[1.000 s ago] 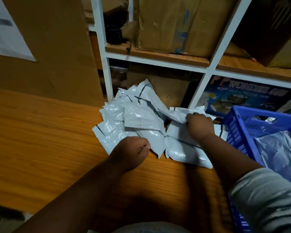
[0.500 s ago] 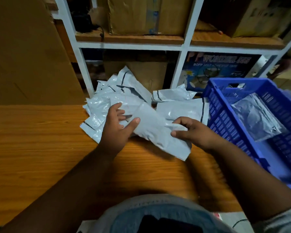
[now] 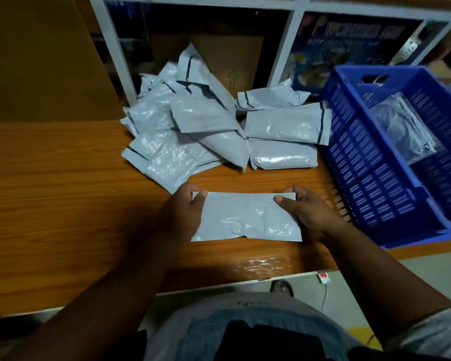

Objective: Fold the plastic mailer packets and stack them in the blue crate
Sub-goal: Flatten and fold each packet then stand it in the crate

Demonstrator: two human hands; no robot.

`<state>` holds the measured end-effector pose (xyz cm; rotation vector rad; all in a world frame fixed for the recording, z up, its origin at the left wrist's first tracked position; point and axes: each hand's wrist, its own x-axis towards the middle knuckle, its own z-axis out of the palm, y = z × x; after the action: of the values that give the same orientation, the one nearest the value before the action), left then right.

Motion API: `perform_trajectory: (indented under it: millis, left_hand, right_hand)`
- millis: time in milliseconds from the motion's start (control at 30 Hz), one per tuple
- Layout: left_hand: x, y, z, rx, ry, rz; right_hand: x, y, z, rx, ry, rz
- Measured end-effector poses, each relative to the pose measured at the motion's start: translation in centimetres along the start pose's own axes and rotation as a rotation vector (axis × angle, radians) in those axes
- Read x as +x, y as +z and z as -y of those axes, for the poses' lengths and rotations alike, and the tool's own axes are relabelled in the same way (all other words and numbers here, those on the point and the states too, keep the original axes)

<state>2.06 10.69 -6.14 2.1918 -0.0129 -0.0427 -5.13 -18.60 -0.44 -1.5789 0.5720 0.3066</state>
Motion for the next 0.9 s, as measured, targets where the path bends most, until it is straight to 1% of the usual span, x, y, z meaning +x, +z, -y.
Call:
perform_trajectory:
  millis: [33,100,167,200,267,400,433,500,600,667,733,833,900]
  left_hand:
    - [-0.1,-0.1,0.3,0.015,0.06,-0.014]
    - [-0.4,-0.4,0.7,0.019,0.154,-0.029]
    - [-0.7,-0.6,0.7,0.037,0.178,-0.032]
    - [-0.9,-0.6,0.6,0.059,0.192,-0.057]
    - [-1.6,-0.4,0.1,0.136,0.26,-0.118]
    - [-3.3,1.1,-2.2,0.32,0.45,-0.145]
    - [-3.8,1.9,-3.0,0.326,0.481,-0.142]
    - [-4.4,3.7,-4.5,0.312,0.524,-0.117]
    - [-4.9,6.4,-6.4,0.365,0.574,-0.015]
    - [-5.2,7.7,-7.3,0.468,0.599,0.055]
    - [-5.6,9.0,-8.1,0.547,0.63,0.092]
    - [-6.1,10.9,-9.0,0.644,0.686,0.146]
    - [-6.2,12.2,-9.0,0.763,0.656,0.222]
  right_hand:
    - [0.0,-0.1,-0.1,0.018,0.01,-0.011]
    - [0.2,-0.6,-0.3,0.027,0.001,-0.089]
    - [0.4,-1.3,-0.7,0.009,-0.027,-0.179]
    - [0.4,-1.6,-0.9,-0.038,-0.055,-0.209]
    - [0.4,-2.4,-1.3,-0.239,-0.139,-0.261]
    - [0.2,-3.9,-2.3,-0.929,-0.469,-0.373]
    - [-0.1,-3.9,-2.2,-1.046,-0.553,-0.375]
    - [-0.2,-3.7,-2.5,-1.162,-0.636,-0.317]
    - [1.0,-2.8,-5.2,-1.306,-0.607,-0.117]
    - [2.0,-2.7,-7.9,-1.404,-0.581,-0.041]
    - [2.7,-3.1,-9.2,-1.406,-0.585,-0.037]
    - [3.0,-3.4,-9.3,-1.39,-0.628,-0.04]
    - [3.1,-3.4,-9.5,-1.382,-0.65,-0.045]
